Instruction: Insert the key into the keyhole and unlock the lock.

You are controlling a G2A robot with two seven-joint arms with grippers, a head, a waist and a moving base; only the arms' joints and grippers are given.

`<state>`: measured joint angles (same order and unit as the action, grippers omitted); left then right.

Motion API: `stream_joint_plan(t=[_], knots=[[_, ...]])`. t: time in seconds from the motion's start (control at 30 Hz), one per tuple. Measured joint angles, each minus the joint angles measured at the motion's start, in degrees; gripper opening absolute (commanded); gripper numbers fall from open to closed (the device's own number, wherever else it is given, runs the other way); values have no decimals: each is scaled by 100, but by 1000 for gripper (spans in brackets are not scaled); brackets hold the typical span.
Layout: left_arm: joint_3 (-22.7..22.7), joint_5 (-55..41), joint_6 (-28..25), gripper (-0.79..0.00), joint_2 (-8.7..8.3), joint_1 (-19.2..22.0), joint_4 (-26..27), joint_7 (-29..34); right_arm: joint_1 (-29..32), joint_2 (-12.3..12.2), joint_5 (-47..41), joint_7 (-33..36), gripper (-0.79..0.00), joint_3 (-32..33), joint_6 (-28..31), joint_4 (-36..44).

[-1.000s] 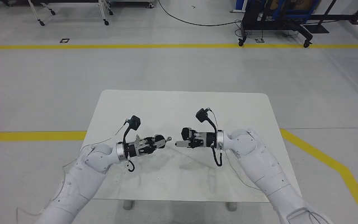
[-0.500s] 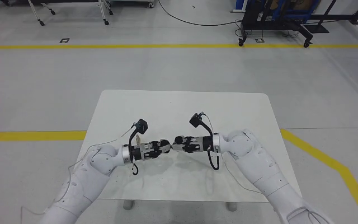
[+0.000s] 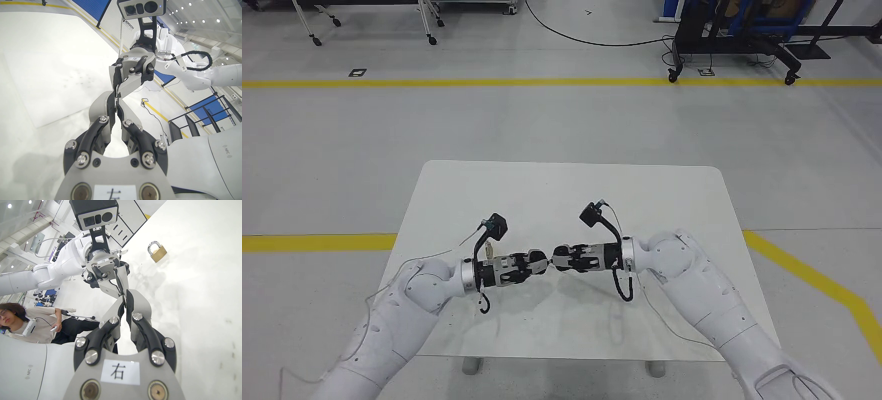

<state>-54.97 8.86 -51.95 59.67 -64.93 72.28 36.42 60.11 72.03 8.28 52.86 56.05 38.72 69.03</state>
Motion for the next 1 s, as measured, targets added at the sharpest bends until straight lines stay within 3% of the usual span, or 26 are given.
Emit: stream_joint_plan(t=[0.13,0.17,0.2,0.23,0.53,0.83,1.0], knots=[[0,34,47,-785,1,7,-10,-45,5,-16,-15,-21,-785,-25,39,4],[-2,55,76,-563,2,10,-15,-67,8,-21,-23,-22,-785,-33,43,5],[-2,75,95,-449,3,12,-17,-82,11,-25,-32,-16,-785,-42,42,6],[0,92,107,0,4,14,-17,-94,13,-29,-42,-10,-785,-49,40,10],[-110,84,196,0,-2,62,-129,-289,180,-140,-75,-283,-785,203,195,89],[-678,-221,114,0,-107,95,-364,-642,1153,-524,102,-907,-785,1553,664,1084],[-1279,-213,96,0,-255,-42,-112,-749,1695,-666,174,-1203,-785,2191,784,1507]])
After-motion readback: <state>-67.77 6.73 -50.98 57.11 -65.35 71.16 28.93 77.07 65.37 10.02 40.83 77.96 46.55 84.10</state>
